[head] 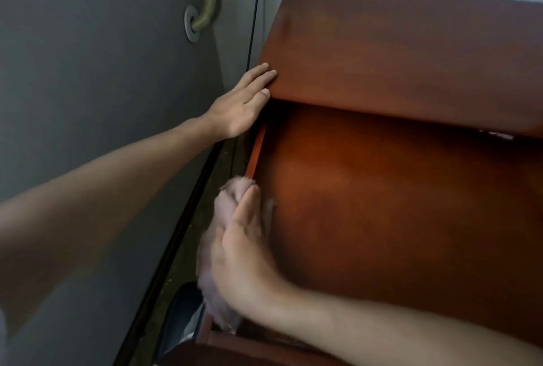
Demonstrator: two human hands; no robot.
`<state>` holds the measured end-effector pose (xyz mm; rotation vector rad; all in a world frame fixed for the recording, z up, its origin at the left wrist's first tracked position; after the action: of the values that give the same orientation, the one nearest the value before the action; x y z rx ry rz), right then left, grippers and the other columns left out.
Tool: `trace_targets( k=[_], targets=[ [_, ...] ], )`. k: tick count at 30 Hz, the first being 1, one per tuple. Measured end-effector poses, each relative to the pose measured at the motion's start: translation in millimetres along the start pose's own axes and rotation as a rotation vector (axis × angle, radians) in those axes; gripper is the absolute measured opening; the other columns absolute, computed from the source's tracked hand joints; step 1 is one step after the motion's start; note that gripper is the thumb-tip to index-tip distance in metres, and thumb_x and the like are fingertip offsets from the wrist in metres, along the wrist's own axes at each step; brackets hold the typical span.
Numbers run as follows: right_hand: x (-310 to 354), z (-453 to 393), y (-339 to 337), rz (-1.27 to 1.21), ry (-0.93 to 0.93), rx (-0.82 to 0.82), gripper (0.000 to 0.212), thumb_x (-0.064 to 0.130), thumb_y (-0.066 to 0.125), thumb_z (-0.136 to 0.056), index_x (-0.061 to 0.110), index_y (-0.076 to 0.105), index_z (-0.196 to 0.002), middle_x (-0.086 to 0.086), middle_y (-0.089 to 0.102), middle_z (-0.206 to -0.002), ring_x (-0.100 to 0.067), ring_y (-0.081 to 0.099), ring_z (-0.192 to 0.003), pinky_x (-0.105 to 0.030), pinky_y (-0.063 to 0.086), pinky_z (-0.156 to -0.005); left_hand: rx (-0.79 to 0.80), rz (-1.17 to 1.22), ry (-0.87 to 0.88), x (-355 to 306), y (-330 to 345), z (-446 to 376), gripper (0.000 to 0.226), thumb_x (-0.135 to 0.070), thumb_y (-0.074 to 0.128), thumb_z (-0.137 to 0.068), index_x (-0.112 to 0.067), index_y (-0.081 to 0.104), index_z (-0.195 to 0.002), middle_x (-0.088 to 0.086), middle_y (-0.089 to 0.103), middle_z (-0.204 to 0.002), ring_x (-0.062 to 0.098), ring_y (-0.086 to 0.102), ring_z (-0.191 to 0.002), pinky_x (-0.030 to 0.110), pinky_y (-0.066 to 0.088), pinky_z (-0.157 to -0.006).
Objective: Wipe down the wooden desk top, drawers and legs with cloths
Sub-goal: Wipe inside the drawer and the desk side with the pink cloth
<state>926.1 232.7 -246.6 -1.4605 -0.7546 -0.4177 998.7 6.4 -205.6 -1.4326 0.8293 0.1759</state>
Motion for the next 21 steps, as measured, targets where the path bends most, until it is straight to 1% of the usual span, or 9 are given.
trace_targets(
  k=[1, 3, 6, 9, 11, 14, 16, 18, 21],
  targets=[
    [0.3, 10.0, -0.2, 0.120, 0.066, 0.020, 0.082, 0.017, 0.058, -0.092, -0.018, 0.013, -0.151, -0.022, 0.020, -0.163, -0.028, 0.018, -0.153, -0.024, -0.005, -0.122, -0.006, 0.000, 0.000, -0.6, 0.5, 0.6, 0.052, -0.047, 0.026, -0.111, -0.037, 0.025, -0.163, -0.025, 0.008, -0.169, 0.002, 0.013, -0.154, 0.027, 0.014, -0.121],
    [-5.4, 26.1, 12.1, 0.263, 0.239, 0.200, 0.072, 0.024, 0.073, -0.081, -0.012, 0.047, -0.138, -0.027, 0.054, -0.141, -0.038, 0.056, -0.130, -0.039, 0.042, -0.112, -0.020, 0.000, -0.008, -2.3, 1.5, 2.1, 0.052, -0.047, 0.026, -0.111, -0.036, 0.025, -0.163, -0.025, 0.008, -0.169, 0.002, 0.014, -0.154, 0.026, 0.015, -0.119],
    [-3.3, 38.9, 1.6, 0.217, 0.163, 0.510, 0.040, 0.013, 0.058, -0.099, -0.013, 0.051, -0.128, -0.034, 0.059, -0.128, -0.049, 0.062, -0.113, -0.054, 0.053, -0.094, -0.031, -0.024, -0.020, -6.3, 1.9, 5.3, 0.053, -0.048, 0.025, -0.111, -0.035, 0.025, -0.163, -0.024, 0.008, -0.169, 0.004, 0.014, -0.154, 0.025, 0.015, -0.116],
    [-11.9, 39.1, -56.4, 0.061, -0.001, 0.642, 0.010, 0.004, 0.064, -0.092, -0.004, 0.068, -0.095, -0.022, 0.072, -0.088, -0.031, 0.073, -0.079, -0.039, 0.058, -0.067, -0.022, -0.127, 0.001, -8.4, -0.3, 6.4, 0.055, -0.048, 0.024, -0.112, -0.031, 0.023, -0.164, -0.015, 0.008, -0.172, 0.009, 0.011, -0.157, 0.028, 0.012, -0.122],
    [-27.0, 26.5, -91.6, 0.019, -0.023, 0.558, 0.008, 0.001, 0.067, -0.085, 0.006, 0.073, -0.086, -0.007, 0.072, -0.072, -0.009, 0.065, -0.060, -0.026, 0.052, -0.056, -0.039, -0.285, 0.039, -10.2, -2.0, 4.8, 0.056, -0.046, 0.022, -0.112, -0.024, 0.025, -0.164, -0.004, 0.013, -0.173, 0.016, 0.007, -0.159, 0.033, 0.005, -0.126],
    [-85.6, -17.9, -113.9, 0.178, -0.038, -0.082, 0.017, 0.006, 0.063, -0.083, 0.015, 0.073, -0.093, -0.005, 0.074, -0.084, -0.022, 0.070, -0.073, -0.030, 0.050, -0.060, -0.087, -0.461, 0.105, -18.3, -2.8, 0.4, 0.063, -0.043, 0.021, -0.106, -0.013, 0.034, -0.160, 0.006, 0.025, -0.170, 0.025, 0.011, -0.159, 0.044, 0.008, -0.129],
    [-119.0, -44.0, -120.7, 0.414, -0.027, -0.305, 0.036, 0.014, 0.062, -0.089, 0.016, 0.066, -0.125, -0.008, 0.074, -0.102, -0.034, 0.070, -0.083, -0.038, 0.055, -0.063, -0.095, -0.476, 0.145, -26.9, 1.0, -1.3, 0.064, -0.040, 0.024, -0.103, -0.010, 0.040, -0.157, 0.008, 0.031, -0.167, 0.027, 0.018, -0.157, 0.045, 0.013, -0.129],
    [-137.0, -62.7, -114.4, 0.508, -0.015, -0.216, 0.056, 0.023, 0.056, -0.097, 0.017, 0.044, -0.151, -0.011, 0.067, -0.127, -0.034, 0.067, -0.107, -0.040, 0.055, -0.083, -0.101, -0.473, 0.225, -36.1, 8.1, 0.8, 0.061, -0.035, 0.033, -0.100, -0.010, 0.044, -0.154, 0.012, 0.036, -0.165, 0.031, 0.024, -0.155, 0.047, 0.018, -0.128],
    [-127.3, -55.9, -88.0, 0.541, -0.251, 0.072, 0.062, 0.043, 0.032, -0.103, 0.026, 0.019, -0.161, -0.005, 0.028, -0.166, -0.026, 0.021, -0.154, -0.045, 0.015, -0.126, -0.164, -0.459, 0.356, -47.7, 18.1, 15.8, 0.057, -0.019, 0.047, -0.091, -0.001, 0.051, -0.145, 0.019, 0.043, -0.157, 0.038, 0.032, -0.149, 0.050, 0.026, -0.125]
  ],
)
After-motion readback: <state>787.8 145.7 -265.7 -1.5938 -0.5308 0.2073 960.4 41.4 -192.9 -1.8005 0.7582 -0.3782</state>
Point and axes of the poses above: each hand's wrist, its own z-axis away from the middle knuckle, its own y-axis out of the palm, x = y × z, the point moved 1 cm from there along -z, towards the middle knuckle
